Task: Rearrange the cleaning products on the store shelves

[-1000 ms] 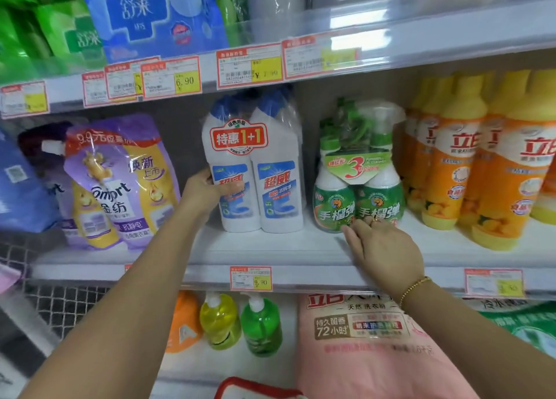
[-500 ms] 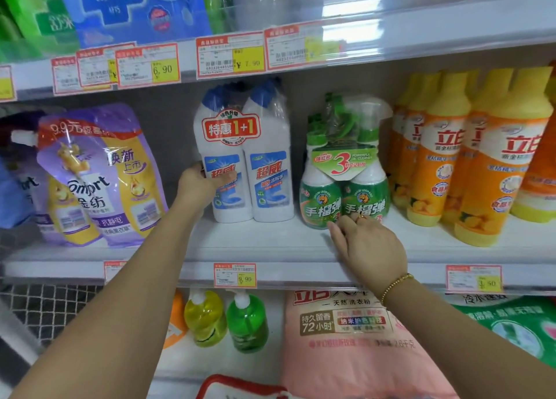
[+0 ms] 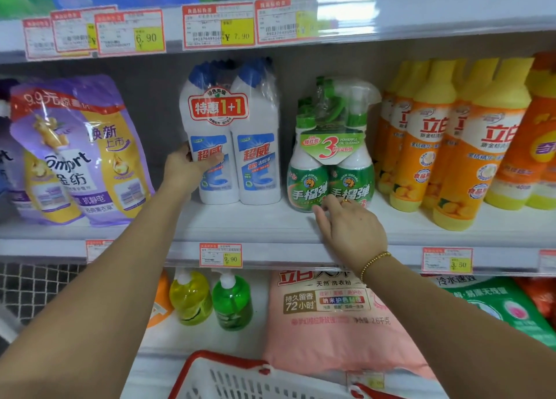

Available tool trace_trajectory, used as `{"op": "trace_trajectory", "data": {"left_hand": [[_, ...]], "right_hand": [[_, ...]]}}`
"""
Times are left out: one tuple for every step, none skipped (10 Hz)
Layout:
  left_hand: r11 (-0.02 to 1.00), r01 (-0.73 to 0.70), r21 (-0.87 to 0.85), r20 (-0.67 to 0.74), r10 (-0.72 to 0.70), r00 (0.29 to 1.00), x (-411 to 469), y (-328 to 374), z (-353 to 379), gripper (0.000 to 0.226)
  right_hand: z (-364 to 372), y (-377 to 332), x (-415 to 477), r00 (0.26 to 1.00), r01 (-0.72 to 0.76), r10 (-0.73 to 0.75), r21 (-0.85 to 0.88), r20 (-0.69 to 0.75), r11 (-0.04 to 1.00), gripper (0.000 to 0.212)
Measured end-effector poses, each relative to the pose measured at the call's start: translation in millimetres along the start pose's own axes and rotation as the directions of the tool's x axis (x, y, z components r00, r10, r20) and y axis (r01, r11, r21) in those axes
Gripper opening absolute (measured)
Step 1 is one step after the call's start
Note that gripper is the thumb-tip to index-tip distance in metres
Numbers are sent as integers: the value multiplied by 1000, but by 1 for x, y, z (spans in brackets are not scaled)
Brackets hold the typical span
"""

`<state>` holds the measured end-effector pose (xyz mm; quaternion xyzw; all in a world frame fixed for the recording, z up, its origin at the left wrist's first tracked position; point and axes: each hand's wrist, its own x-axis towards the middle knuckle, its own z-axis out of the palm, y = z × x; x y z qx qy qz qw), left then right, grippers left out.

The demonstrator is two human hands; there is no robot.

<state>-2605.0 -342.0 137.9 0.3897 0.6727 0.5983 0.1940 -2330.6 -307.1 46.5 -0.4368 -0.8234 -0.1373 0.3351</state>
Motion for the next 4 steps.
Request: {"op": "trace_trajectory", "data": {"left_hand": [[999,-15,32,-20,16,1000,-9,3,-2,41],[991,-46,128,-19,49,999,-30,11,-11,46],[979,18,201,40,-27,999,-58,13,-27,58],[955,-13,296,174,-40,984,-92,29,-55,38]], "right_hand": [[-5,-3,-2,1000,2,-3,16,18,1000,42],[-17,-4,3,991,-47,45,13,127,999,35],[-26,-8,5,957,-120,100,58,272,991,32],[-44,-9,22,868,-216,128,133,479,967,27]]}}
